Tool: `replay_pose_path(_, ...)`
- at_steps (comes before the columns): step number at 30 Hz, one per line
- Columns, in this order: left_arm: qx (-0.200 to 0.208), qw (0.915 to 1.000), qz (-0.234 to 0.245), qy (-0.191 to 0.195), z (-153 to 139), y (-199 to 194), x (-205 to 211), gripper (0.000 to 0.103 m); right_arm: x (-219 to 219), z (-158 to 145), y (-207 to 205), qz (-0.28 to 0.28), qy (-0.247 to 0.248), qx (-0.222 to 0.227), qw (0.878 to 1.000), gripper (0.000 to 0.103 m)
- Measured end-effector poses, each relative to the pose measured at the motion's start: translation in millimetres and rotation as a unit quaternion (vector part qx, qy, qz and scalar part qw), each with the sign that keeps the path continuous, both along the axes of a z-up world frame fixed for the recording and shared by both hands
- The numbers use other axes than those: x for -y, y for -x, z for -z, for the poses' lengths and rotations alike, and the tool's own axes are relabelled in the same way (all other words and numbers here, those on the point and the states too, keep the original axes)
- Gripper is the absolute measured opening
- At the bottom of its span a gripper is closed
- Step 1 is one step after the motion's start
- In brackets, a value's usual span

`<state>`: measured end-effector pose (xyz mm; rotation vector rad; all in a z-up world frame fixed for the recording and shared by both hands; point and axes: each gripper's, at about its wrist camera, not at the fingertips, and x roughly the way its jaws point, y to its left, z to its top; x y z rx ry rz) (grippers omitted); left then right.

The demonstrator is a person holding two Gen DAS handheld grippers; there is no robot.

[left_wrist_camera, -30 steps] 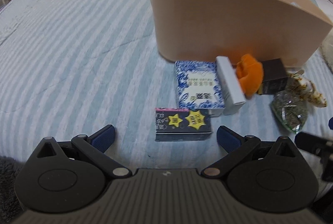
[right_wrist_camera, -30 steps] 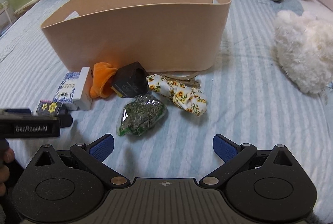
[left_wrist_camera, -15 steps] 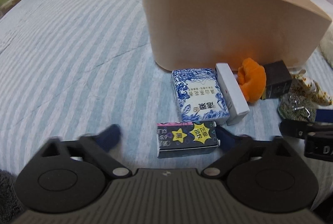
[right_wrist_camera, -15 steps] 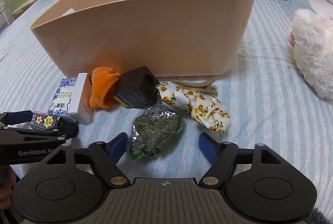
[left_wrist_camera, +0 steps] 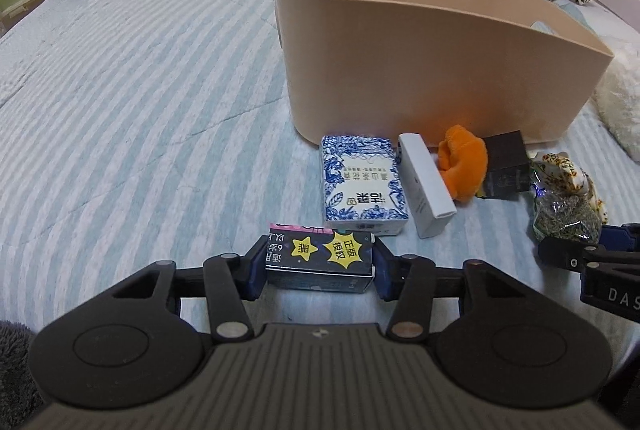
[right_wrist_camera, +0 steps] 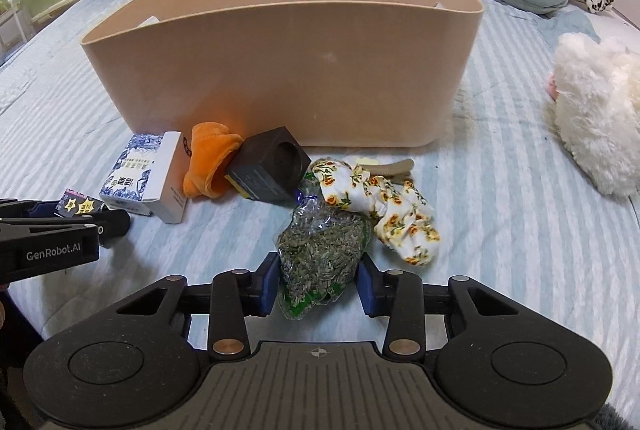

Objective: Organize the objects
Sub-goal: 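Grasp the star-sticker black box with left tool while right tool grasps the green herb bag, then lift both items over the basket and open both tools to drop them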

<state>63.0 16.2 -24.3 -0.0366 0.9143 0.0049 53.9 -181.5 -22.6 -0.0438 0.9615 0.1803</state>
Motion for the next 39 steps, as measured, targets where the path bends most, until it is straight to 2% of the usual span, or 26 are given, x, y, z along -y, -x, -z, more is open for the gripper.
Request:
replay_pose_path(12,0.067,0.9978,-0.003,0.002,-55.2,19.2,-1.6,0.052,8.0,-43.3,19.0,-0.005,-0.023,0.056,0.998,0.037)
replay_pose_path(17,0.094,0.9955,0.014,-0.004,-77.4,11.9,3.7,0.052,12.8,-64.9,17.5,0.000,-0.031,0.086,0.996,0.037)
replay_pose_path(25,0.152,0.9868,0.037,-0.040,-109.6,-19.8,26.5,0.052,22.8,-91.8,-10.9,0.019,-0.035,0.120,0.992,0.037)
replay_pose_path(28,0.154,0.9863,0.047,-0.036,-114.0,-37.7,34.0,0.052,23.3,-100.7,-24.7,0.023,-0.028,0.135,0.990,0.037)
replay_pose_path(32,0.161,0.9839,0.048,-0.062,-112.4,-66.3,47.3,0.052,20.8,-106.4,-46.7,0.024,-0.018,0.144,0.989,0.037)
replay_pose_path(35,0.152,0.9847,0.048,-0.070,-104.6,-87.5,53.6,0.052,17.1,-105.8,-64.3,0.023,-0.011,0.144,0.989,0.037)
replay_pose_path(39,0.146,0.9826,0.047,-0.105,-83.7,-109.7,63.2,0.052,11.2,-96.3,-87.4,0.024,0.002,0.134,0.991,0.037)
